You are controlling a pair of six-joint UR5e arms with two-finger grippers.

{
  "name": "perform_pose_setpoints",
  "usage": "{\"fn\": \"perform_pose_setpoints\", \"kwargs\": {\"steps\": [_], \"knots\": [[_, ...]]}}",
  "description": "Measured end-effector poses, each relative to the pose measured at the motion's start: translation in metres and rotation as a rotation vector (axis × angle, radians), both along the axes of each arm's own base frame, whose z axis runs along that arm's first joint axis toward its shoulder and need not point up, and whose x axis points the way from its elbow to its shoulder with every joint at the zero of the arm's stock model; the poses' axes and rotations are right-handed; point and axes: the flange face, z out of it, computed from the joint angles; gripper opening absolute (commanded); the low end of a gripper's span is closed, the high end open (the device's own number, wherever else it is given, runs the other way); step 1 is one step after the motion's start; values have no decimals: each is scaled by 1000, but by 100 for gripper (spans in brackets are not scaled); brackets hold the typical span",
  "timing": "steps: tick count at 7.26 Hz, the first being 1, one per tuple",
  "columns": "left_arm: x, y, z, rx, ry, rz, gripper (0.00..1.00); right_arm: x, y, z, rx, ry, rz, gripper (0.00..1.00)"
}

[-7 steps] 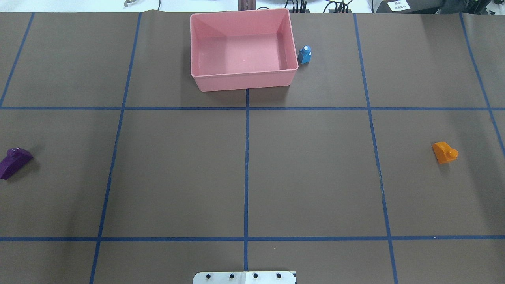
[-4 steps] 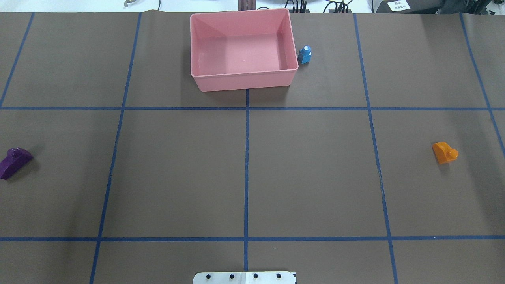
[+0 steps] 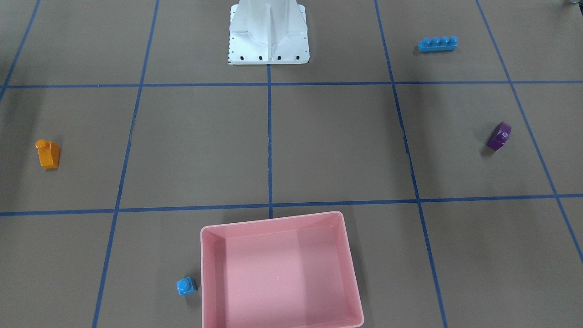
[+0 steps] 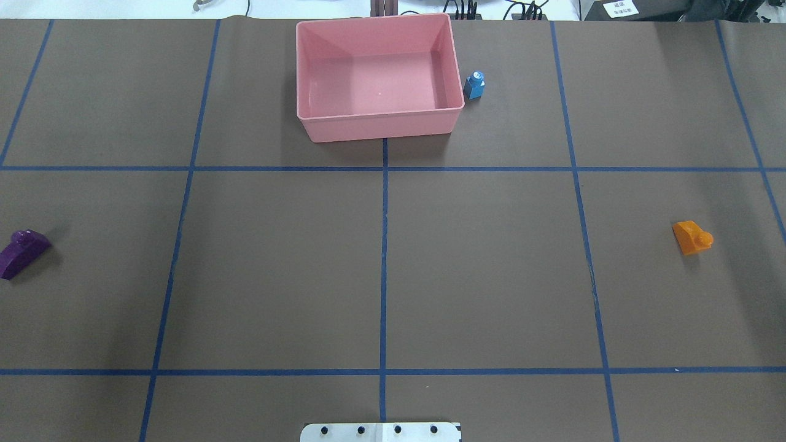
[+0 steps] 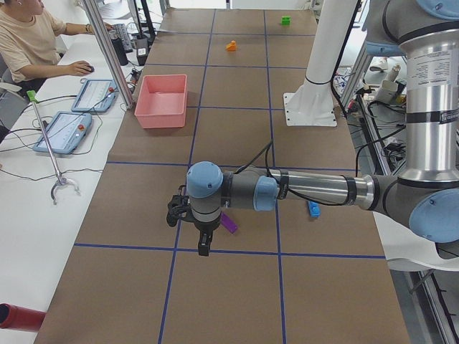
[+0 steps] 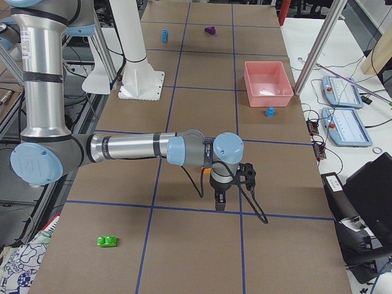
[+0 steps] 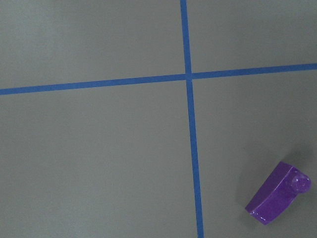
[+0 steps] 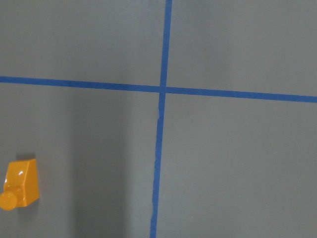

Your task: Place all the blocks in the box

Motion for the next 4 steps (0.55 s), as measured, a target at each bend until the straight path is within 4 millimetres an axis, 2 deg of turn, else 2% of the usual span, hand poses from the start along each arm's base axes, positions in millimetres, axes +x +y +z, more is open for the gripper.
{"fn": "perform_pose_setpoints", "kwargs": {"steps": [2,4], "knots": [[-1,-12,-14,36,-11,-3,100,-1,-9,-16,29,-4,3,100],[-2,-23,-18,51,-23,-5,100,-3,-17,-29,65,-3,-3,100]]}}
